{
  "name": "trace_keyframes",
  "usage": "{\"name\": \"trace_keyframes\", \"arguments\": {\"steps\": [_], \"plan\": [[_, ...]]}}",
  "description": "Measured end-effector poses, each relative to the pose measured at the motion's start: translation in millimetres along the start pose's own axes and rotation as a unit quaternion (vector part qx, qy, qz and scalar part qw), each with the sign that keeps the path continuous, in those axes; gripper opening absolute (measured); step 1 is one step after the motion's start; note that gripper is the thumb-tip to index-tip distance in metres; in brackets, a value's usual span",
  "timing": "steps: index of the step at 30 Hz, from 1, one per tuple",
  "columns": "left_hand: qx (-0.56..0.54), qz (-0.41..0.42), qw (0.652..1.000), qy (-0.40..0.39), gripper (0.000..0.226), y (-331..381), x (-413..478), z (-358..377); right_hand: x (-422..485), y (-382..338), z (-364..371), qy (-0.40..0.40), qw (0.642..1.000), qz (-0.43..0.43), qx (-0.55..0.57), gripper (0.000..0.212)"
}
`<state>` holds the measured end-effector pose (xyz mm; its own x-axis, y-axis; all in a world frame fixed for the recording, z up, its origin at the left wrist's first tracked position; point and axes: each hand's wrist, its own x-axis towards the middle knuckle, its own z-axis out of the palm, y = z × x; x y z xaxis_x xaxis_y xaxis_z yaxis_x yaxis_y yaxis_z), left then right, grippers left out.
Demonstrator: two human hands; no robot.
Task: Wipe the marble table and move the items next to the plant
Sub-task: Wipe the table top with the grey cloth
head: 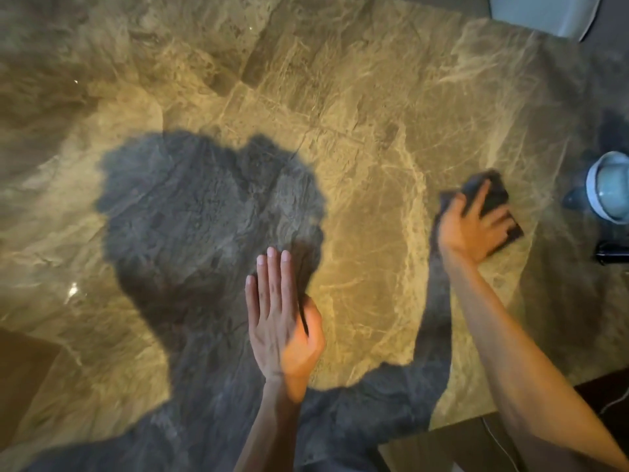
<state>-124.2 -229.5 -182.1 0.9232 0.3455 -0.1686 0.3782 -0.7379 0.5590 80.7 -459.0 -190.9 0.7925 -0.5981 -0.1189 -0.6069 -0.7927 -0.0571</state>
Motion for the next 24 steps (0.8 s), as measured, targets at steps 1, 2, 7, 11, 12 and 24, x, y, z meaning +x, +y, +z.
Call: {"name": "trace_keyframes", "arguments": {"steps": [1,2,7,11,12,24], "plan": [[-0.002,0.002,1.0,-0.002,0.073,-0.8,-0.7,-0.2,-11.0,-23.0,8.2,0.019,0.997,-0.077,-0.01,0.059],[-0.002,0.004,1.0,-0.004,0.074,-1.1,-0.6,-0.5,-32.4,-41.7,14.6,0.03,0.983,-0.178,-0.022,0.059],[0.0,0.012,1.0,0.001,0.072,-4.3,-0.4,1.9,-160.8,-8.4,11.5,-0.075,0.794,-0.602,-0.044,0.054],[-0.013,0.007,1.0,0.008,0.069,-2.3,-2.0,1.0,-120.1,107.5,-2.1,-0.091,0.762,-0.634,-0.096,0.054],[-0.013,0.011,1.0,0.009,0.068,-1.1,-1.4,0.8,-89.6,115.8,-2.9,-0.07,0.82,-0.56,-0.097,0.054],[-0.041,0.015,0.999,0.024,0.072,-5.9,-2.9,2.0,-167.2,32.5,7.6,-0.114,0.723,-0.678,-0.068,0.051]]}}
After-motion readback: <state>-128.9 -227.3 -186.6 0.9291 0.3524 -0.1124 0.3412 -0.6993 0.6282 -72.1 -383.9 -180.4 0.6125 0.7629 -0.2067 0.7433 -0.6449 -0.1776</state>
